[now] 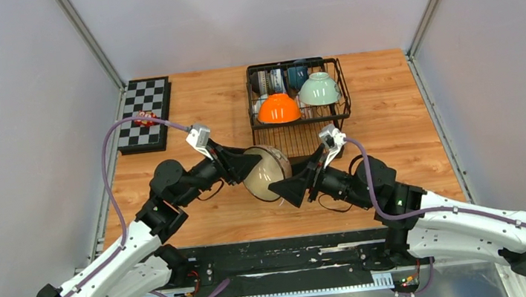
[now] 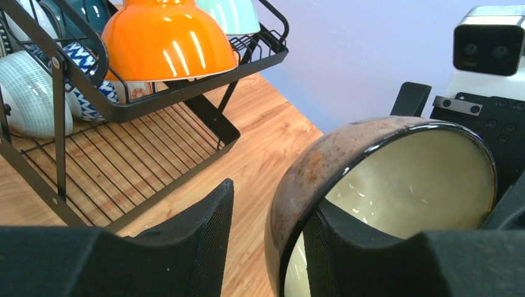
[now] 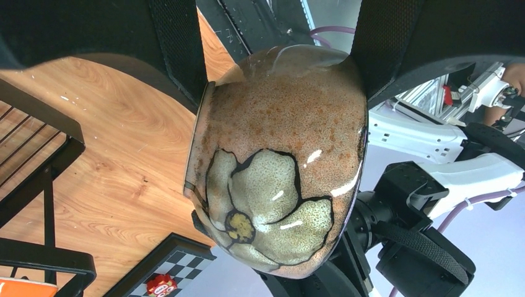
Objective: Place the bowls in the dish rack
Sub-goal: Turn the bowl upside down on the dish rack.
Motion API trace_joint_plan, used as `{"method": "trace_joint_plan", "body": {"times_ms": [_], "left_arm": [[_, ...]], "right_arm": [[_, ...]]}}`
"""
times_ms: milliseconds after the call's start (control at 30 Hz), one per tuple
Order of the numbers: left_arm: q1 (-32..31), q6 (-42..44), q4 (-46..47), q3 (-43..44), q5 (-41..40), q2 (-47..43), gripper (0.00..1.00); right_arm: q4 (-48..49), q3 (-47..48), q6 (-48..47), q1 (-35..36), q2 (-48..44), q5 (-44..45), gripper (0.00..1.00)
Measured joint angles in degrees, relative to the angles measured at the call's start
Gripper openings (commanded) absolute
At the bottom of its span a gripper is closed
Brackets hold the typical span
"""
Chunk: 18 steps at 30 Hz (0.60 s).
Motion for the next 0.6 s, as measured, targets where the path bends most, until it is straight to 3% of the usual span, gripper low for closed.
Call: {"method": "trace_joint_plan", "body": {"times_ms": [200, 600], "left_arm": [[0.0, 0.0, -0.3, 0.1, -0.7, 0.3, 0.55], [0.0, 0.1, -2.8, 0.4, -1.0, 0.3, 0.53]], "right_arm": [[-0.3, 0.0, -1.1, 0.0, 0.0, 0.2, 0.02], [-2.5, 0.0, -1.8, 0.1, -0.4, 1.7, 0.02]]}}
